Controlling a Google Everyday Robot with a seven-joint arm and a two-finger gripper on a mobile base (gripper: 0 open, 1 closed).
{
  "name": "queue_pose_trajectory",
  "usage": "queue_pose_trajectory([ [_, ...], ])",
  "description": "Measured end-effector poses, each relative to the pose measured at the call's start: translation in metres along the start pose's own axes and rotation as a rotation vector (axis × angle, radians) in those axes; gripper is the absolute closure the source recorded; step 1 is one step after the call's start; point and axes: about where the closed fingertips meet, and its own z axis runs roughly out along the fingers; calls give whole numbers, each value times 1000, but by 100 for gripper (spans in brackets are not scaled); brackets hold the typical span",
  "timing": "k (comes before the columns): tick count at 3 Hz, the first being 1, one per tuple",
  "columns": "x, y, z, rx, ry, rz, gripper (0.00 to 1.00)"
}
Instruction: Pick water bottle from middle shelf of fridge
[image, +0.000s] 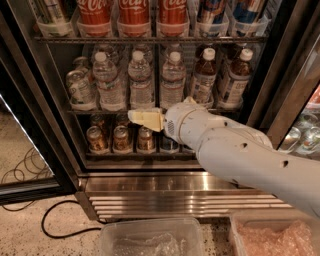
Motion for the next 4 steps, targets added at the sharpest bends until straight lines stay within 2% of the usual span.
queue_pose_trajectory([
  [1,-2,-6,8,58,-75,-40,0],
  [2,3,0,22,103,-113,-58,0],
  [3,6,16,32,121,-134,-82,0],
  [4,3,25,40,137,-155,-109,19],
])
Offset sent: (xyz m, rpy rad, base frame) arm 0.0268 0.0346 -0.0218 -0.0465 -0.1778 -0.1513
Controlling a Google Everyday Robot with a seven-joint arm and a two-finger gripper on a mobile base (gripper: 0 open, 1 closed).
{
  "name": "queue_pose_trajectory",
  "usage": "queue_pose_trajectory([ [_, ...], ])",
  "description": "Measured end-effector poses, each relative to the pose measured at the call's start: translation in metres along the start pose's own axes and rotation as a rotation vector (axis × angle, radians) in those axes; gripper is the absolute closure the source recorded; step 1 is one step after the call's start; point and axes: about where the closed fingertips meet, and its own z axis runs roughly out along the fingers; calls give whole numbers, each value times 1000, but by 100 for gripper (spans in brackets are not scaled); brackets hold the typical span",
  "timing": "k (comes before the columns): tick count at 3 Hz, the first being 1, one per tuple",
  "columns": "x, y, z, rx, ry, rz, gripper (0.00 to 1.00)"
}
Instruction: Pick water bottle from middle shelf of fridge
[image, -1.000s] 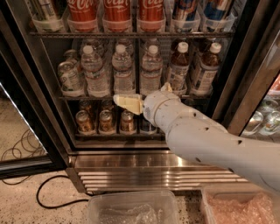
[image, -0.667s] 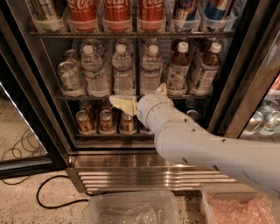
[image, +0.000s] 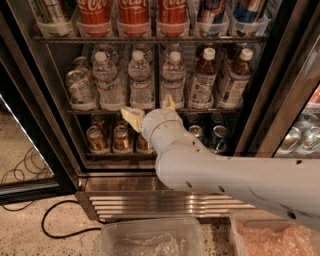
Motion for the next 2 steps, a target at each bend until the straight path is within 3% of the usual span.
queue_pose_trajectory([
  [2,4,-9,4,72,-5,7,21],
])
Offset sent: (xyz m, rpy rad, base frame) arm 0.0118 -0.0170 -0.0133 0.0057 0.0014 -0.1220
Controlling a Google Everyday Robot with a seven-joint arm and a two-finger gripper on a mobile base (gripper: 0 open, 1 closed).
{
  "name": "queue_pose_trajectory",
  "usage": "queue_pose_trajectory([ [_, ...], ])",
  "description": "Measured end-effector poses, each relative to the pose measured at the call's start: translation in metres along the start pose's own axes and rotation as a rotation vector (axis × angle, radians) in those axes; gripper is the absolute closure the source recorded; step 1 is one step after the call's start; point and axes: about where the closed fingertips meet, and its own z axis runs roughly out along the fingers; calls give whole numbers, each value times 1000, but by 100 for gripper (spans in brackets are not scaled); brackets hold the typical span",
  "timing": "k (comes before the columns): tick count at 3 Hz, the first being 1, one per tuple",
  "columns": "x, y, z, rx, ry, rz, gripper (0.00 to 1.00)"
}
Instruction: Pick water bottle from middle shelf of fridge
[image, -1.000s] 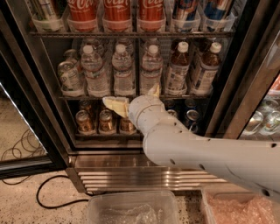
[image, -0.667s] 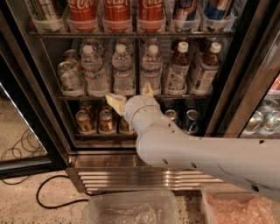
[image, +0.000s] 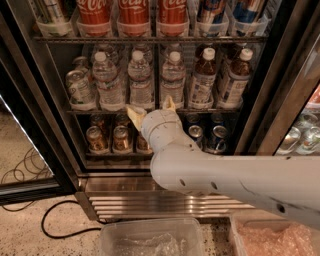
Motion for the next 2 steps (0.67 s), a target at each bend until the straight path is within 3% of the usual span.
queue_pose_trajectory([
  [2,7,-26,1,81,18,33,22],
])
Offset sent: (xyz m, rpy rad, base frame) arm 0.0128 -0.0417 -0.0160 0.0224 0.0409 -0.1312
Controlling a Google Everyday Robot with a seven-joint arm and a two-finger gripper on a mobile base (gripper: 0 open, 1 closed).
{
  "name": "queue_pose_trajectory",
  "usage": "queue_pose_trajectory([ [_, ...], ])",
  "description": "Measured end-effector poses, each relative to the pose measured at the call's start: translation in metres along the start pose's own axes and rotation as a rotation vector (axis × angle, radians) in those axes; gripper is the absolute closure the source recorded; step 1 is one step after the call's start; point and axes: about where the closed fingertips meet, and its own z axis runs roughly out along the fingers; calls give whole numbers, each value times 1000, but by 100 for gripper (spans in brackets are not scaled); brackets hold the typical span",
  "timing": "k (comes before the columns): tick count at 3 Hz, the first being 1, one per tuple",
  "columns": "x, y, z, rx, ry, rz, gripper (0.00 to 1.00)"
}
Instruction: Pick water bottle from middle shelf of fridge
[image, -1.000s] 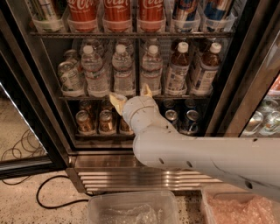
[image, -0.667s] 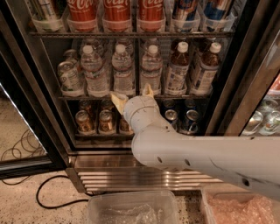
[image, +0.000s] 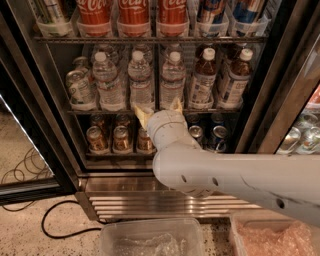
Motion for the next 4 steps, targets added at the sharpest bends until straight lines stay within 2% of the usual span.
queue_pose_trajectory([
  [3,-6,-25,10,74,-15,1,22],
  [4,-13,-33,18,98,-30,-9,36],
])
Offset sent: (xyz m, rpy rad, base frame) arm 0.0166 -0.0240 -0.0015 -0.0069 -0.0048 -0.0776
